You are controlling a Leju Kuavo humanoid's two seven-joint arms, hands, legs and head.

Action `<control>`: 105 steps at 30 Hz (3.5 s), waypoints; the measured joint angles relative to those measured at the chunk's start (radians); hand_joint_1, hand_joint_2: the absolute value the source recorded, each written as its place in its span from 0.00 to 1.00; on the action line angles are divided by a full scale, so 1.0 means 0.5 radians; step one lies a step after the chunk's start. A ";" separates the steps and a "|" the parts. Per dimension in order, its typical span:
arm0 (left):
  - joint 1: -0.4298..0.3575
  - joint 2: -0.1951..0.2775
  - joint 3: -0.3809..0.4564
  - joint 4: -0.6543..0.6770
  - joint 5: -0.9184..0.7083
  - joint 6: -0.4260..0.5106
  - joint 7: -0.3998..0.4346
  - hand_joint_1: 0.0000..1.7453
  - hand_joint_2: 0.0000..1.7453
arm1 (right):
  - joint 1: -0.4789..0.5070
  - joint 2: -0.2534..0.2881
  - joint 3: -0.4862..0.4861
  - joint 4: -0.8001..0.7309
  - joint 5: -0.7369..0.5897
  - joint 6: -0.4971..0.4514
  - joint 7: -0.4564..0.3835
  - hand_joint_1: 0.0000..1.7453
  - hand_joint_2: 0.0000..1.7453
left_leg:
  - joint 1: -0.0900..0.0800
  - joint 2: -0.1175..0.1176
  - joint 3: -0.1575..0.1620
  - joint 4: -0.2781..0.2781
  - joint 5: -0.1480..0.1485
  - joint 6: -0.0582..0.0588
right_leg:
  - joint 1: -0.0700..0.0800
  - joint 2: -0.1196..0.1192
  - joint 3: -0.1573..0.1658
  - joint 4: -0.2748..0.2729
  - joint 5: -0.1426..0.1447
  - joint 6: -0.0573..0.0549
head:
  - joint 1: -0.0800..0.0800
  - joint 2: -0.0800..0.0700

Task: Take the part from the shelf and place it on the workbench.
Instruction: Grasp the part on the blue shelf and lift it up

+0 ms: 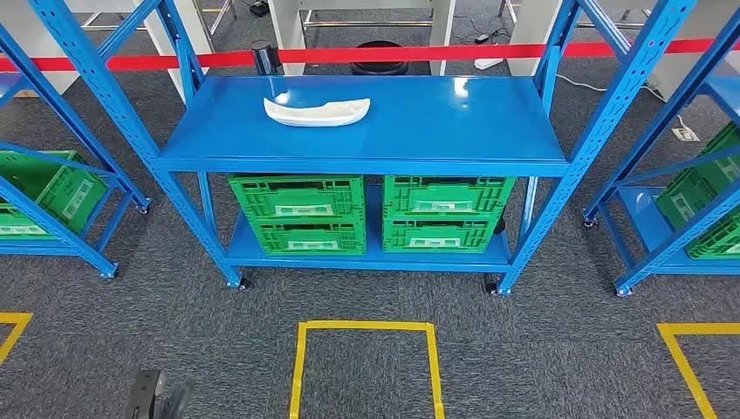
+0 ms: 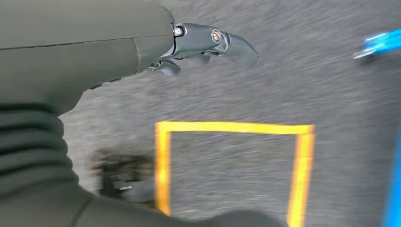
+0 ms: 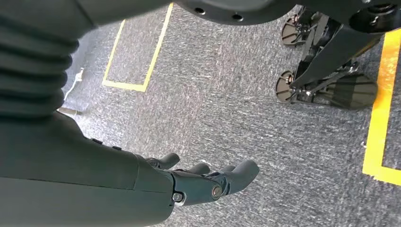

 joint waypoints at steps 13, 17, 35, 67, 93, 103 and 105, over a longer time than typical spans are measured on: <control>-0.094 0.028 -0.364 -0.709 0.246 -0.017 -0.062 0.00 0.00 | -0.053 0.042 -0.233 0.055 0.262 0.000 -0.010 0.00 0.00 | 0.000 0.001 0.003 0.000 0.000 0.000 | 0.000 0.001 0.002 0.000 0.000 0.000 | 0.000 0.000; -0.110 0.040 -0.507 -0.939 0.307 -0.017 -0.084 0.00 0.00 | -0.067 0.053 -0.298 0.071 0.338 0.000 -0.008 0.00 0.00 | 0.000 0.002 0.004 0.000 0.000 0.000 | 0.000 0.001 0.002 0.000 0.001 0.000 | 0.000 0.000; -0.165 0.076 -1.355 -2.027 0.509 0.054 -0.197 0.00 0.00 | -0.138 0.106 -0.612 0.145 0.722 0.000 0.010 0.00 0.00 | -0.010 0.003 -0.011 0.025 -0.009 0.025 | -0.010 0.002 0.002 -0.008 0.012 0.027 | -0.001 0.000; -0.182 0.030 -1.863 -2.606 0.474 0.132 -0.284 0.00 0.00 | -0.179 0.123 -0.787 0.186 0.966 -0.016 0.025 0.00 0.00 | -0.014 0.028 -0.246 0.092 0.139 0.051 | -0.019 -0.003 0.214 0.013 -0.196 0.034 | -0.019 0.000; -0.131 0.036 -1.874 -2.676 0.440 0.147 -0.283 0.00 0.00 | -0.179 0.110 -0.788 0.192 1.005 -0.018 -0.006 0.00 0.00 | 0.004 0.032 -0.220 0.199 0.051 -0.025 | -0.013 -0.009 -0.004 0.036 -0.009 -0.038 | -0.018 0.000; -0.105 0.038 -1.873 -2.731 0.416 0.149 -0.292 0.00 0.00 | -0.188 0.111 -0.787 0.193 1.000 -0.015 -0.110 0.00 0.00 | 0.004 0.037 -0.134 0.063 0.070 0.075 | -0.009 -0.010 -0.252 0.527 -0.248 0.055 | -0.008 0.000; -0.104 0.035 -1.873 -2.728 0.412 0.138 -0.292 0.00 0.00 | -0.185 0.112 -0.787 0.194 0.999 -0.015 -0.117 0.00 0.00 | 0.001 0.031 -0.115 0.065 0.052 0.076 | -0.009 -0.010 -0.315 0.571 -0.195 0.053 | -0.006 0.000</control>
